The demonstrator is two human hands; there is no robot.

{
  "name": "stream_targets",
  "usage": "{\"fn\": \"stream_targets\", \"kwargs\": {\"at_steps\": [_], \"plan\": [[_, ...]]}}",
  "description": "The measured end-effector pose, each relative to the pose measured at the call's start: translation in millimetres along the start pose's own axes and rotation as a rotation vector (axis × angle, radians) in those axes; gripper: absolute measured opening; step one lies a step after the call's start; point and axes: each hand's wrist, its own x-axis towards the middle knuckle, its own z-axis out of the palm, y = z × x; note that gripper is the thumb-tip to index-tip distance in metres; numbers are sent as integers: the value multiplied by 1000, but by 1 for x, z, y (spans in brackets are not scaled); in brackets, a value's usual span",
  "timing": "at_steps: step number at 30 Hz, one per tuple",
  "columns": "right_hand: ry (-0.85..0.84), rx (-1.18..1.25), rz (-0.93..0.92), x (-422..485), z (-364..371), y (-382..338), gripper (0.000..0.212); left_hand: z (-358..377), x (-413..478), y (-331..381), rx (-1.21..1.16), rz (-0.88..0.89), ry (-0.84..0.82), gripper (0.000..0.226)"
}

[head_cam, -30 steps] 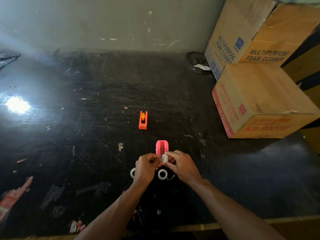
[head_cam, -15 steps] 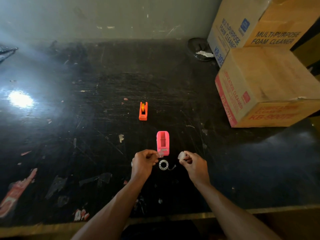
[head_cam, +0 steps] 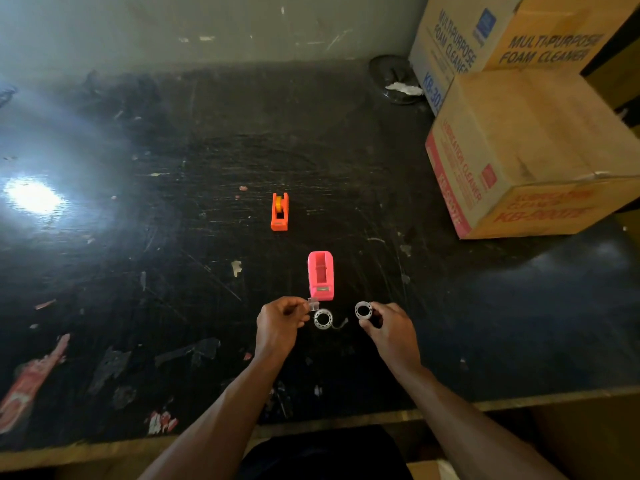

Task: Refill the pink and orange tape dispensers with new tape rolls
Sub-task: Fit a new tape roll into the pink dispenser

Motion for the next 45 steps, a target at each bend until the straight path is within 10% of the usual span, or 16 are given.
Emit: {"fn": "stream_targets", "kwargs": {"at_steps": [45], "plan": [[-108,132,-368,11,-5,-70,39,-12,3,18,118,119,-118,11]]}}
